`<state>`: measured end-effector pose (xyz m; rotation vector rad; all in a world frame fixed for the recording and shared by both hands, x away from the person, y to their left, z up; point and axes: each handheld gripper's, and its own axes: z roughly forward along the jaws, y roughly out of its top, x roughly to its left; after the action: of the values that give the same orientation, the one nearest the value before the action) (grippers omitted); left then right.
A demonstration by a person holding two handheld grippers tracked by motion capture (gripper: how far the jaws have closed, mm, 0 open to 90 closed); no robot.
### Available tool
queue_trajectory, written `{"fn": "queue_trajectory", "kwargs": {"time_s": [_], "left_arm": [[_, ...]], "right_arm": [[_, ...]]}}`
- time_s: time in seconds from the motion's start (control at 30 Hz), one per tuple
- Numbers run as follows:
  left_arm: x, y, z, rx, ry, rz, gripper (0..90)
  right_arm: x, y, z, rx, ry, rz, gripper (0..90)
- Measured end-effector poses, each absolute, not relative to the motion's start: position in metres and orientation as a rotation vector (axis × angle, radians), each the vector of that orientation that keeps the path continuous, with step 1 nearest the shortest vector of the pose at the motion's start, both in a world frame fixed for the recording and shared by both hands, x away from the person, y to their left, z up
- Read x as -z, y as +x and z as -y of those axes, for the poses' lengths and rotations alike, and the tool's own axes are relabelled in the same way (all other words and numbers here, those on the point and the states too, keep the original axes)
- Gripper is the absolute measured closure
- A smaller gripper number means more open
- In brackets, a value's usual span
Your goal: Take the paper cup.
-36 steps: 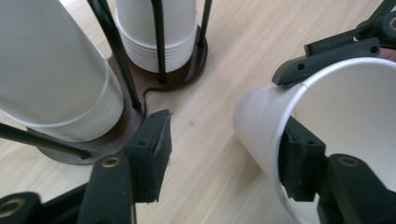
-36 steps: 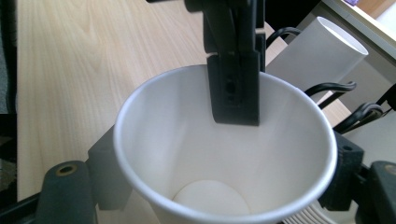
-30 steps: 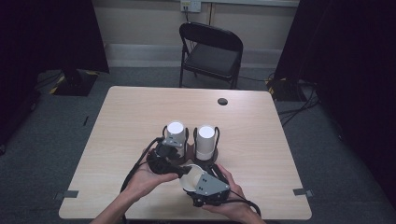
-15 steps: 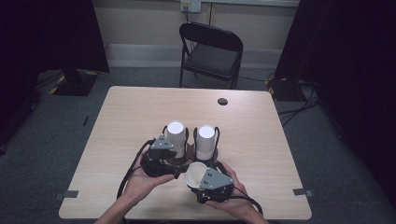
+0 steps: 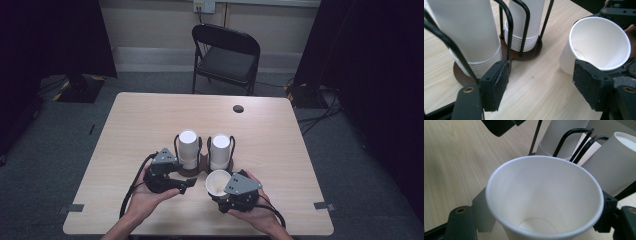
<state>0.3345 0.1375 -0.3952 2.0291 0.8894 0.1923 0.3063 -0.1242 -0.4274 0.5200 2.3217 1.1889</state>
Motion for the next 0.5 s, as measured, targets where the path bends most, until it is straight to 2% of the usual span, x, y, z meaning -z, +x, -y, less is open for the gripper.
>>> {"fn": "queue_trajectory", "kwargs": {"time_s": [0.23, 0.33, 0.5], "left_arm": [[0.402, 0.332, -0.149, -0.208, 1.997, -0.927, 27.6], [0.403, 0.334, -0.15, -0.238, 2.038, -0.926, 27.2], [0.411, 0.332, -0.156, -0.239, 1.988, -0.921, 25.2]], "right_arm": [[0.427, 0.31, 0.135, -1.199, 0.581, -2.318, 23.4], [0.422, 0.311, 0.14, -1.178, 0.582, -2.322, 23.4], [0.419, 0.316, 0.157, -1.191, 0.652, -2.294, 23.5]]}}
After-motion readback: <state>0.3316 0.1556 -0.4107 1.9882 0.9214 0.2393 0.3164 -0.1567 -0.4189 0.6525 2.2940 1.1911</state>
